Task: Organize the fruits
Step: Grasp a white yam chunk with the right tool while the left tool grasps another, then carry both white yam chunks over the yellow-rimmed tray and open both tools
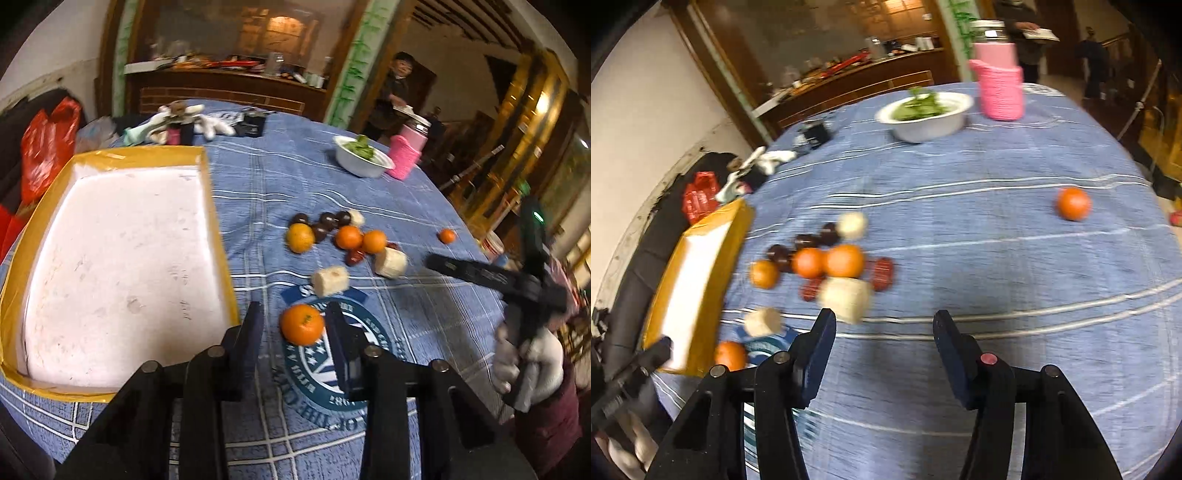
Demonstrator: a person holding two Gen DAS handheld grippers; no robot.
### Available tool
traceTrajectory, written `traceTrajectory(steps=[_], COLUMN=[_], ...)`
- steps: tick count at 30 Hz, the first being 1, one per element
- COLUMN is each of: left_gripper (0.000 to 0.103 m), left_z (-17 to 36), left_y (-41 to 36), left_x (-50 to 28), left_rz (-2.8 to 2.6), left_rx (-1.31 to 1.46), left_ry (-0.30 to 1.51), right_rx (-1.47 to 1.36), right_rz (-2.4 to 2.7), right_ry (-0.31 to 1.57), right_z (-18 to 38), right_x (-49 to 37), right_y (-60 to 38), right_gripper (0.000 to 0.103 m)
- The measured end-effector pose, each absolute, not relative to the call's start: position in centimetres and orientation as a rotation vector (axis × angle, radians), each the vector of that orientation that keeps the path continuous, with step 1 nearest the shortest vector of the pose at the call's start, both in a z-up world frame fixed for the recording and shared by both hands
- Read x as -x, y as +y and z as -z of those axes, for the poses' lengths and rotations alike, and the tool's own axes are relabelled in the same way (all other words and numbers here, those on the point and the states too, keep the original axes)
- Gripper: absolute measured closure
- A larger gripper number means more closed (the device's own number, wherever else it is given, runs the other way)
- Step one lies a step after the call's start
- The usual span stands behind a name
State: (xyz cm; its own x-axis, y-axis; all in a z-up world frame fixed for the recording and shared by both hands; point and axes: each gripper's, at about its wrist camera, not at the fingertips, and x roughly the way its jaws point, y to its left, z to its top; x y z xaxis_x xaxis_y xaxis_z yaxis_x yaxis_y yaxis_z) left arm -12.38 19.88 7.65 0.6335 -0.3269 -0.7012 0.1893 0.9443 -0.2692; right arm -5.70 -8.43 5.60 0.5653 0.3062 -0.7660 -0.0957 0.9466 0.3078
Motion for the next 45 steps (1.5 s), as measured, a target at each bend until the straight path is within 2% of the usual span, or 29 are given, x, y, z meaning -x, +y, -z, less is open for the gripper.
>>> traceTrajectory(steps=[4, 7, 8, 9, 10, 21, 25, 27, 34, 35, 36, 45], left_gripper=[0.070, 0.062, 0.060, 0.059, 0.059, 0.058, 0.054, 0.071, 0.072, 0.095, 0.102, 0.102], left_z=[-7.7, -7.7, -7.7, -7.7, -7.7, -4.2, -3.1, -3.2, -5.0, -5.5, -6.2, -9.4], left_y=[19.3, 18.2, 17.8, 17.1, 16.4, 9.5, 8.1, 8.2, 12.7, 13.6, 14.8, 25.4], left_x=[12.6, 12.3, 12.1, 11.8, 11.5, 5.0, 4.3, 4.5, 5.3, 5.5, 5.8, 8.8], left_rz=[0.343, 0.360, 0.367, 0.378, 0.386, 0.368, 0.272, 0.237, 0.262, 0.269, 0.270, 0.216], left_rx=[0.154, 0.114, 0.104, 0.085, 0.063, -0.141, -0.270, -0.299, -0.093, -0.052, -0.013, 0.242], left_ry=[0.840, 0.843, 0.846, 0.849, 0.852, 0.972, 0.966, 0.947, 0.934, 0.925, 0.919, 0.814], right_rx=[-0.244, -0.244, -0.239, -0.235, -0.229, -0.339, -0.354, -0.356, -0.319, -0.317, -0.313, -0.217], right_rz=[-0.242, -0.234, -0.227, -0.225, -0.213, -0.255, -0.271, -0.281, -0.304, -0.311, -0.317, -0.400], right_ry=[0.972, 0.982, 0.985, 0.990, 0.997, 0.963, 0.948, 0.938, 0.913, 0.911, 0.911, 0.902], right_z=[-4.5, -3.7, -3.5, -3.2, -3.0, -2.9, -3.5, -4.0, -5.3, -5.5, -5.7, -7.8], right_x=[4.3, 3.5, 3.2, 2.9, 2.7, 4.5, 5.5, 5.9, 6.6, 6.8, 6.9, 7.4], right_y=[-5.7, -4.6, -4.3, -3.9, -3.9, -7.6, -8.5, -8.6, -7.2, -6.8, -6.5, -0.2], right_gripper=[0.043, 0.043, 0.046, 0.060, 0.065, 0.067, 0.066, 0.066, 0.066, 0.066, 0.066, 0.066])
